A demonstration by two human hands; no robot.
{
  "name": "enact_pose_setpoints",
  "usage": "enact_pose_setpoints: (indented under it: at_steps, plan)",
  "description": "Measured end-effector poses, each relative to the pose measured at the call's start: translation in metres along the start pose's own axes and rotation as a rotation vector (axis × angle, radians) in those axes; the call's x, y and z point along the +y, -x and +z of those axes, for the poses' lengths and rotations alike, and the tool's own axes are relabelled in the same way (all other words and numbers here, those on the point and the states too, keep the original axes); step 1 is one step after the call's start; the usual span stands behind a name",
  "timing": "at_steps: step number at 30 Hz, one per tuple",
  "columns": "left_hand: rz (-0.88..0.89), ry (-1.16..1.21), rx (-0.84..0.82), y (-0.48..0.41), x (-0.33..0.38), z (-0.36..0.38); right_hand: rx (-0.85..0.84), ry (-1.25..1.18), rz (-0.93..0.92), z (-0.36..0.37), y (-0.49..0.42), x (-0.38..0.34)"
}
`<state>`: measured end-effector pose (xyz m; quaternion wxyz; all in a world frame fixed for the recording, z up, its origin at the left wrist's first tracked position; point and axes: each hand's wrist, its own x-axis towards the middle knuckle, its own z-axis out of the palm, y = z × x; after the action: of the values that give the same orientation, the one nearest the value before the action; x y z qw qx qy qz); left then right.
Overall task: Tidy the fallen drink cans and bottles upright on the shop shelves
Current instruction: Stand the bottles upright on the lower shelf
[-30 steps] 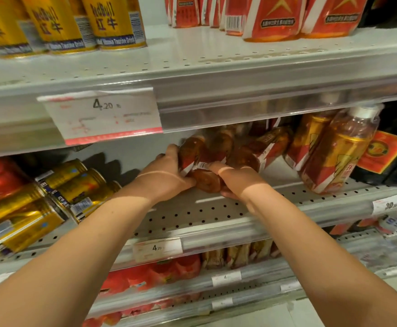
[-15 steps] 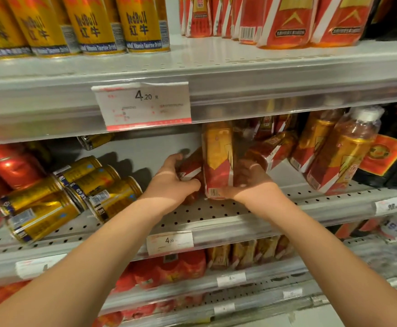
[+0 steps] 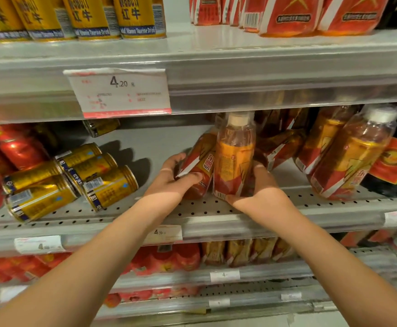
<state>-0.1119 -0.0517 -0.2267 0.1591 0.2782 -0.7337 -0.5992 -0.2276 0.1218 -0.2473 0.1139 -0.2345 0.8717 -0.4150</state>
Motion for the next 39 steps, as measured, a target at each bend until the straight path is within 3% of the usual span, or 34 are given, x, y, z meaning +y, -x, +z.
enact_pose_setpoints:
  at_steps: [4,10,13,15,19,22,26,32,39]
  plan:
    - [-0.063,-0.085,-0.073,0.000,0.006,-0.012,-0.042,-0.051,-0.008,-0.003,0.000,0.000]
    - [-0.094,-0.543,-0.146,-0.010,0.028,-0.011,-0.108,-0.151,0.001,-0.017,0.008,0.000]
    - [-0.148,-0.663,-0.149,-0.013,0.035,-0.004,-0.102,-0.176,0.034,-0.022,0.012,-0.004]
    - [-0.211,-0.644,-0.122,-0.013,0.035,0.001,-0.048,-0.116,0.060,-0.021,0.016,-0.005]
    - [-0.236,-0.369,0.013,-0.008,0.024,0.009,0.110,0.002,0.082,-0.016,0.022,-0.003]
    - [-0.176,-0.162,0.126,-0.005,0.015,0.018,0.163,0.016,0.112,-0.020,0.019,-0.001]
    - [-0.063,0.029,0.126,-0.004,0.009,0.021,0.187,0.046,0.100,-0.026,0.020,0.006]
    - [0.118,-0.057,-0.054,0.000,0.003,0.027,0.167,0.079,0.030,-0.034,0.028,0.016]
    - [0.268,-0.372,-0.076,0.019,0.008,0.027,0.159,0.133,0.019,-0.045,0.037,0.022]
